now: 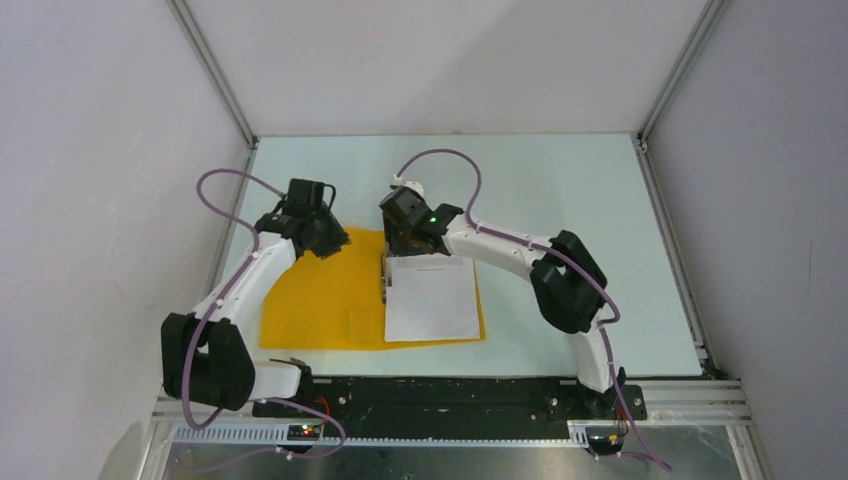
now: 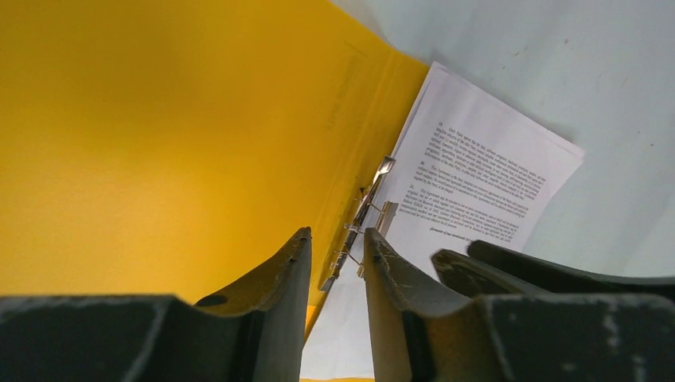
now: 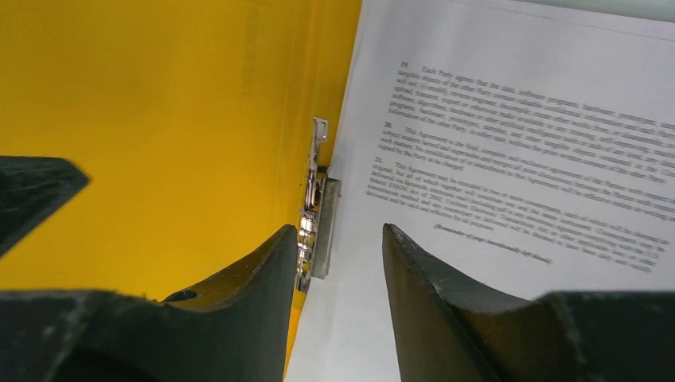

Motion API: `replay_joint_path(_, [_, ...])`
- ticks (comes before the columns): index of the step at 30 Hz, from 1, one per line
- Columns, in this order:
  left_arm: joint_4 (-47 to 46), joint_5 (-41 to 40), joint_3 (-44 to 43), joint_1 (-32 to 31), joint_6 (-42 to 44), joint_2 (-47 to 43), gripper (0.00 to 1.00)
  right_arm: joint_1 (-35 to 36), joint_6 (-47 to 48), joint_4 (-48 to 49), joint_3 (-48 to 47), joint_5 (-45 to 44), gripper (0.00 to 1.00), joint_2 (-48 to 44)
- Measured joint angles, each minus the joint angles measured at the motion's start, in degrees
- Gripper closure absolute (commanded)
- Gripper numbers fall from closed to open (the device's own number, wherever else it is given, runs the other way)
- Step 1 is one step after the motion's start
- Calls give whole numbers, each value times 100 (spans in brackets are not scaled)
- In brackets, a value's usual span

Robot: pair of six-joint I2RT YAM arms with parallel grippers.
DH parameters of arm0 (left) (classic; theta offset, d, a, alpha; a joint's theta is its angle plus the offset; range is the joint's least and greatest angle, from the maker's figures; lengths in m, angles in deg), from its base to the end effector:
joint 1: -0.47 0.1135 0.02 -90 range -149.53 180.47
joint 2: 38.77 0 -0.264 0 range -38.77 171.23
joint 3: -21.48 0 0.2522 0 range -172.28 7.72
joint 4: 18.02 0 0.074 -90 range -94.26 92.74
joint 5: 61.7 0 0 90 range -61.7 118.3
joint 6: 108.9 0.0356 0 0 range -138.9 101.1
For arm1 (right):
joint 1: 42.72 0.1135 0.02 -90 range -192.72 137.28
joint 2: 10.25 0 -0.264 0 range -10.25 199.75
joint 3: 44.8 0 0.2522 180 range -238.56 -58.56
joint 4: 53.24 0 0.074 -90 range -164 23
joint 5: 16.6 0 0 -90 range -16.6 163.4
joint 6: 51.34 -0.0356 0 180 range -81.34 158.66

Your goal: Put the files into the folder

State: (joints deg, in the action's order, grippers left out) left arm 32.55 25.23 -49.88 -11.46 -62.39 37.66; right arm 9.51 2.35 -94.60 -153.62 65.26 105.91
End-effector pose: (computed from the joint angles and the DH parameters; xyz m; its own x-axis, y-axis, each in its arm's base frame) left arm 0.2656 -0.0542 0.2574 -0.7077 -0.5529 -0.4399 -0.4276 0.8308 -0.3564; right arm 0.2849 0.3594 0.2362 -0.8003 -0.0758 -0.5948 -0.3120 0.8998 0.3051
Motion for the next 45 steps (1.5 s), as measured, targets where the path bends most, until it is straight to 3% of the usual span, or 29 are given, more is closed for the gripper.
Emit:
replay_joint_path(10, [81, 533, 420, 645, 208, -643, 58, 356, 0, -723, -553, -431, 54, 763])
replay_joint_path(25, [107, 785, 629, 826, 350, -776, 58, 590, -17, -855, -822, -518, 56, 916])
replay_joint_path(37, [107, 785, 632, 855, 352, -787, 58, 625, -66, -879, -909, -514, 71, 1095])
replay_joint_path(45, [107, 782, 632, 859, 354, -787, 59, 634, -114, -866, -909, -444, 73, 1095])
